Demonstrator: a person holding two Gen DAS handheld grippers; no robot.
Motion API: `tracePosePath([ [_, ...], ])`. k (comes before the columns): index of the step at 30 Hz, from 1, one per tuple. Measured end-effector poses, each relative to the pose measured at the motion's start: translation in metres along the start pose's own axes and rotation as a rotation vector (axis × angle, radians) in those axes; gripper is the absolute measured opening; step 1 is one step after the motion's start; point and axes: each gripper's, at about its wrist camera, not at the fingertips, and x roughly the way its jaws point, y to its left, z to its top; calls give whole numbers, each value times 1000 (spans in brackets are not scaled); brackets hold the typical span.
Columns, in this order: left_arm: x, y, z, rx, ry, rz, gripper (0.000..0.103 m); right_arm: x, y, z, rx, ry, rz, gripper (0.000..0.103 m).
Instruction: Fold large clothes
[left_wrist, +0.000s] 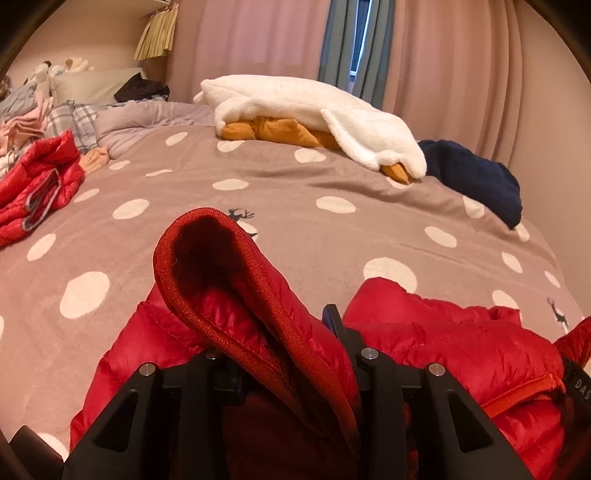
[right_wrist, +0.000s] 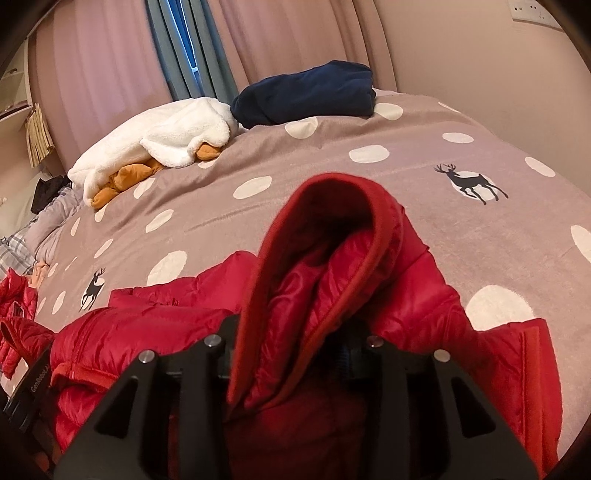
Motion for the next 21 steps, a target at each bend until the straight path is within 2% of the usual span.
tracePosePath([
  [4, -2, -1, 1, 4, -10, 8, 36, -7, 0, 0, 0, -24, -13, 46],
  [5, -2, -2, 1, 4, -10, 14, 38, -9, 1, 0, -6, -33, -27, 51],
  [7, -3, -1, 2, 0, -11, 17, 39, -14, 4, 1, -24, -60, -54, 64],
  [9, -5, -2, 2, 6, -21, 24, 40, -24, 10, 1, -51, -109, -85, 86],
  [11, -9, -4, 3, 18, -32, 38, 42, -31, 11, 1, -63, -145, -99, 95],
  [14, -17, -5, 5, 27, -58, 44, 45, -38, 9, 2, -58, -168, -100, 97],
  [16, -23, -5, 6, 31, -80, 39, 54, -40, 5, 3, -43, -171, -97, 100],
  [18, -31, -2, 8, 7, -121, 41, 87, -43, 4, 3, -35, -173, -101, 100],
  [20, -45, 6, 10, -45, -192, 19, 99, -49, 3, 3, -34, -195, -105, 100],
  [21, -51, 8, 11, -63, -224, 16, 99, -54, 4, 3, -41, -215, -109, 101],
])
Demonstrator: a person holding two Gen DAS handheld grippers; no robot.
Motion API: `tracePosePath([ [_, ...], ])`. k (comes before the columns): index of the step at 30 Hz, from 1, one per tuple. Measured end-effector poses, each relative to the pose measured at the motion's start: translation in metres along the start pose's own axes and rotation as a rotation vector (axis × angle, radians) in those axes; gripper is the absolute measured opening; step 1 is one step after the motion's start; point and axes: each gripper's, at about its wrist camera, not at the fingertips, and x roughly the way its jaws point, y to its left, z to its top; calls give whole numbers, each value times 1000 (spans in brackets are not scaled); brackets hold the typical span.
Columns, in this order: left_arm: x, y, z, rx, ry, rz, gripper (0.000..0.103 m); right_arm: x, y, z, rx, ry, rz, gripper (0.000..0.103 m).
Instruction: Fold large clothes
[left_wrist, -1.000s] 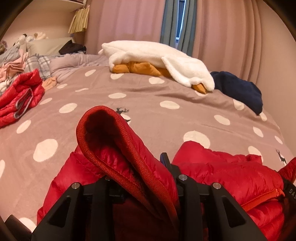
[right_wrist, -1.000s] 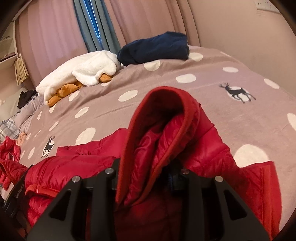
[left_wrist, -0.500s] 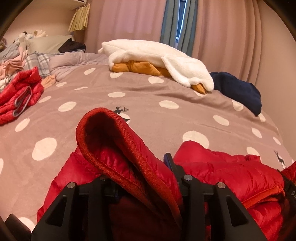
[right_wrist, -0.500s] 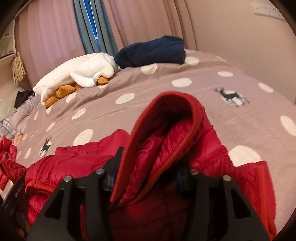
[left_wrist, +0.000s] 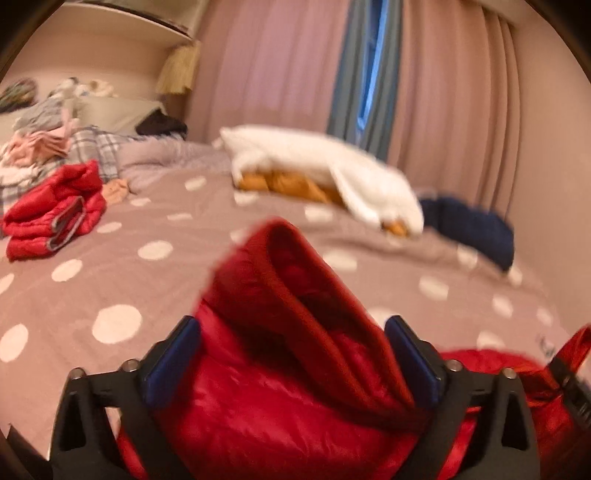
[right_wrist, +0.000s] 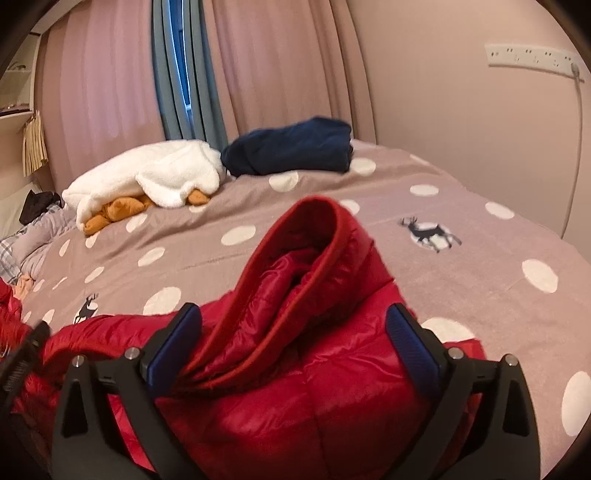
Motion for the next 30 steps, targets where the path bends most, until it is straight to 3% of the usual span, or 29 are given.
tracePosePath([
  [4, -20, -4, 10, 43, -98, -3, 99, -18, 6, 2, -36, -73, -10, 102],
  [10, -31, -2, 10, 55, -142, -15, 100, -42, 15, 2, -99, -185, -29, 103],
  [16, -25, 0, 6, 44, -104, -40, 100, -36, 13, 0, -71, -138, -18, 103],
  [20, -8, 8, 4, -40, 9, -59, 98, -30, 6, -2, -27, -100, -11, 102],
  [22, -2, 12, 3, -49, 32, -24, 83, -30, 4, -3, -11, -97, -6, 102],
  [24, 4, 10, 1, -15, 64, 54, 57, -31, 2, -3, 4, -100, -10, 90],
  [25, 9, 10, 0, -1, 89, 70, 50, -31, 2, -3, 7, -97, -20, 83],
  [26, 11, 12, -1, -6, 106, 63, 43, -29, 2, -3, 9, -91, -29, 69],
  [30, 16, 19, -6, -64, 165, 40, 36, -20, 2, -5, 7, -31, -36, 37],
])
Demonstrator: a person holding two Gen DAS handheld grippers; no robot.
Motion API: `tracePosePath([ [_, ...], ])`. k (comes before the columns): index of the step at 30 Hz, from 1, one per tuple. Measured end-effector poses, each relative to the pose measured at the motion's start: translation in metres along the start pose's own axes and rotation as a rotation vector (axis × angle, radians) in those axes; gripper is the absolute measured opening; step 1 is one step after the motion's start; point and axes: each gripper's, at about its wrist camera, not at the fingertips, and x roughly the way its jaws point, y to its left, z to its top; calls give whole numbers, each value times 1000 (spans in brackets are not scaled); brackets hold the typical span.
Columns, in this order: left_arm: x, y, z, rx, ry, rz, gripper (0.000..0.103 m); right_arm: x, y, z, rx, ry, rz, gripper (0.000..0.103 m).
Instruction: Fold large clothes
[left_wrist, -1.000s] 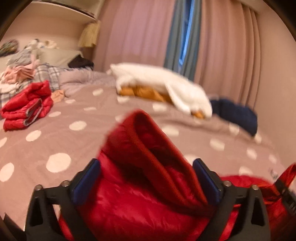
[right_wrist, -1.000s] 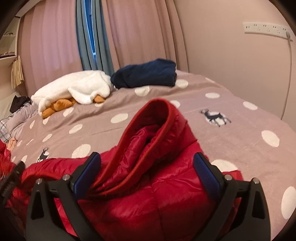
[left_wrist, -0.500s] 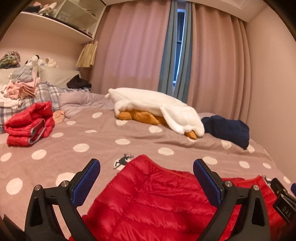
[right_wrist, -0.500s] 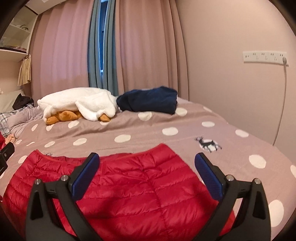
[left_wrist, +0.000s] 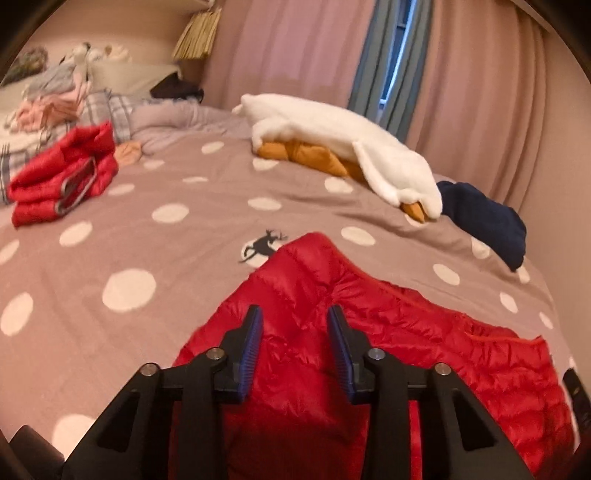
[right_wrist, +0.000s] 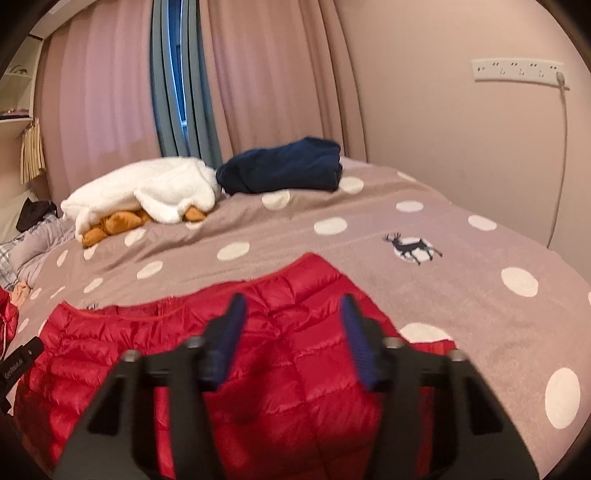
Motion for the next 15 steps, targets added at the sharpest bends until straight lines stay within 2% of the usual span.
tracePosePath([
  [3, -1, -6, -3, 51, -10, 58, 25, 4, -1, -2, 6, 21, -7, 32],
  [6, 1, -12, -6, 83, 0, 45, 24, 6, -1, -3, 1, 38, -13, 29],
  [8, 11, -17, -12, 118, 34, 67, 24, 11, 0, -5, -6, 58, -14, 29],
  [10, 25, -24, -22, 166, 78, 117, 24, 24, 1, -11, -14, 126, -22, 29],
  [12, 28, -31, -29, 210, 66, 145, 24, 37, 3, -18, -23, 181, -23, 30],
  [15, 26, -30, -31, 218, 60, 126, 24, 53, 7, -27, -54, 242, -36, 30],
])
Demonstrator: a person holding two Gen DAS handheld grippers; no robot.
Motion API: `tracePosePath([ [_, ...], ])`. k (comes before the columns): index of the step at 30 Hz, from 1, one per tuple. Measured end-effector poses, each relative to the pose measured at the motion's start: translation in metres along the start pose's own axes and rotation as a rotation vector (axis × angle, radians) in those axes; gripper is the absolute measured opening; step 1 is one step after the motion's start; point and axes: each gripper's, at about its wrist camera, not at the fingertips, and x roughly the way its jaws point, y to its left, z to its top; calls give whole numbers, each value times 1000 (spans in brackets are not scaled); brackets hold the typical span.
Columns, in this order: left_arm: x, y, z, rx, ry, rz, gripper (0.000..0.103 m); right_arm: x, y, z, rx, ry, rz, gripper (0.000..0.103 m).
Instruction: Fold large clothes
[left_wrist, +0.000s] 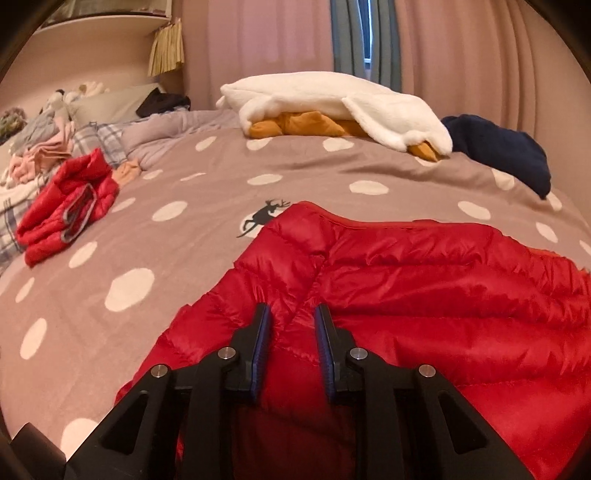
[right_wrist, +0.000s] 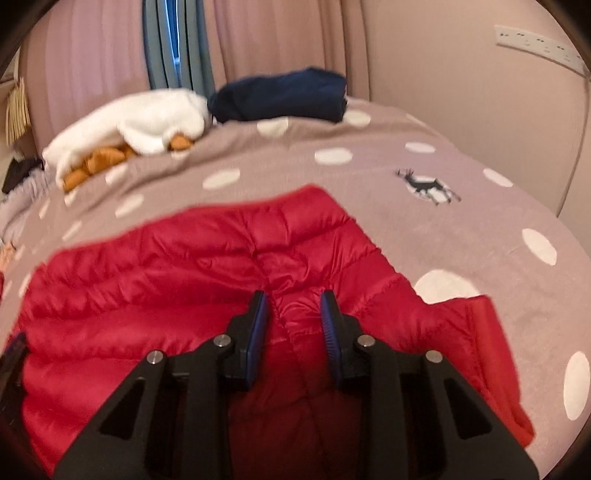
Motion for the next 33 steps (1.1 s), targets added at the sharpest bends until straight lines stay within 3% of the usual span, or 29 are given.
tracePosePath([
  [5, 4, 7, 2, -31, 22, -53, 23, 6, 2, -1, -13, 22, -10, 30],
  [33, 4, 1, 4, -3, 24, -17, 24, 3, 4, 2, -41, 17, -45, 35],
])
